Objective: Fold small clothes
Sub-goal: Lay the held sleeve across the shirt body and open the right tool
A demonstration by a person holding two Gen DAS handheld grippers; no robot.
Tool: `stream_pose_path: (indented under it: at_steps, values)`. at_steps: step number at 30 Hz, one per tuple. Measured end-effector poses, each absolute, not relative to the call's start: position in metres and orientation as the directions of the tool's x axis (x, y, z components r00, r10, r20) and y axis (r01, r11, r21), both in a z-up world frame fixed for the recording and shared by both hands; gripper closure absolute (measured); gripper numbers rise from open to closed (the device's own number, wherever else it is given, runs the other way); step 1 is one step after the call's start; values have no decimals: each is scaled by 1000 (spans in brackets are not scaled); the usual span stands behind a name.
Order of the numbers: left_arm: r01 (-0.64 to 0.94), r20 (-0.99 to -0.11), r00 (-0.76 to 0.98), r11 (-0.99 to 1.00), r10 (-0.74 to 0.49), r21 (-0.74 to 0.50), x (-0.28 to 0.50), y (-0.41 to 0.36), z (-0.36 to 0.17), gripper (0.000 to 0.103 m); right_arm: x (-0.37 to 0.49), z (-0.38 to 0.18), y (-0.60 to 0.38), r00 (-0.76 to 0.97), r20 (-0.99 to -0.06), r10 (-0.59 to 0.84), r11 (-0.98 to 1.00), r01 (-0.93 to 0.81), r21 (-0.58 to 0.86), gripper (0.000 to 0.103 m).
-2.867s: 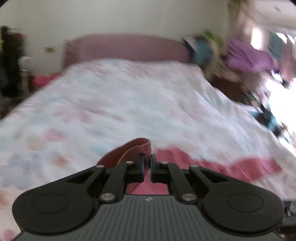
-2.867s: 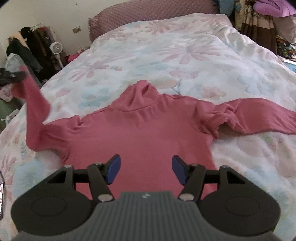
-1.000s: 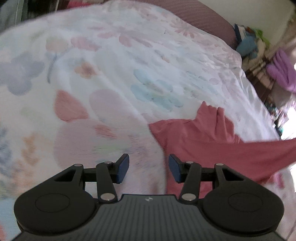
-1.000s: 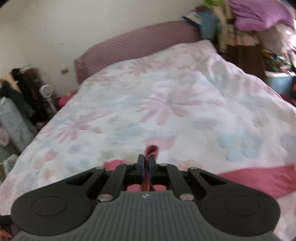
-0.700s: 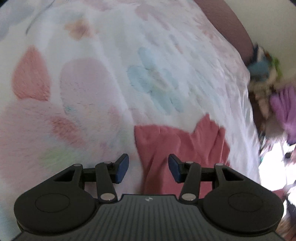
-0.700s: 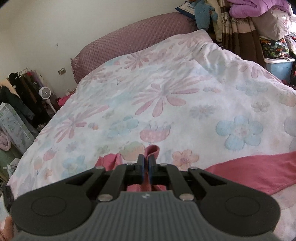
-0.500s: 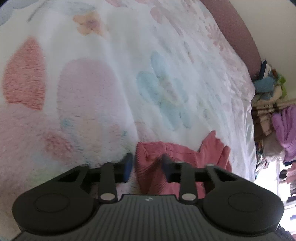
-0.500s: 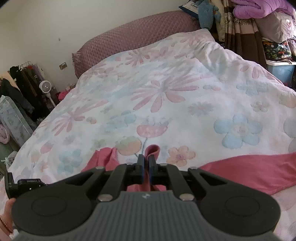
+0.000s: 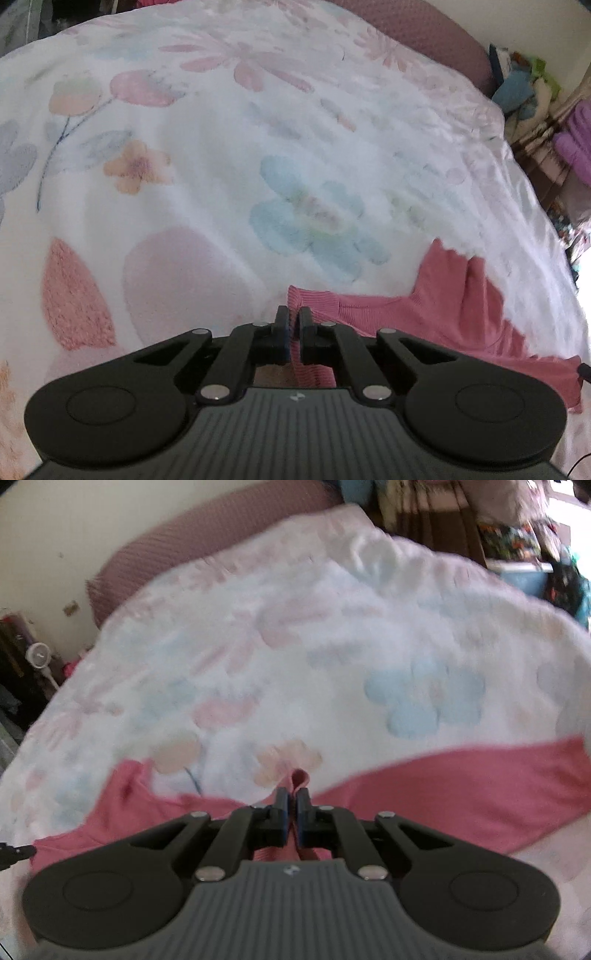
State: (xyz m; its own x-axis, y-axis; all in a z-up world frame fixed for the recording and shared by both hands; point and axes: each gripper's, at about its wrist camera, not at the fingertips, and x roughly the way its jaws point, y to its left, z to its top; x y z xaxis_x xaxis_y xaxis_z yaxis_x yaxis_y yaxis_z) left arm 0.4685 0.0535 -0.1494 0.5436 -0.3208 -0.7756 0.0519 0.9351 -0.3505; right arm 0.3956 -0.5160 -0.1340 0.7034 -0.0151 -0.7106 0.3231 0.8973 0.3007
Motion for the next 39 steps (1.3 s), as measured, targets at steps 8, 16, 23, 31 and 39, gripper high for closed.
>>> stream_pose_path:
  at_steps: [8,16,23,31,39]
  values:
    - [79,-757,578,945,-303,-318,442,59,-137,75,390,-116,-492,776,-626,74,872,254,418,103]
    - [130,-739,571,928,-358,-348,413,60,-113,68,434,-137,-421,701,-668,250,828,203,523,103]
    - [152,-743,565,930,-359,-334,401,64,-104,59,431,-171,-413,648,-664,373,732,233,640,58]
    - [129,-754,535,919,-381,-372,399,55,-117,59,416,-157,-417,615,-754,231,888,182,421,84]
    - [198,-781,516,936,-353,-292,386,36,-119,59,369,-167,-405,591,-788,173,967,52,251,87]
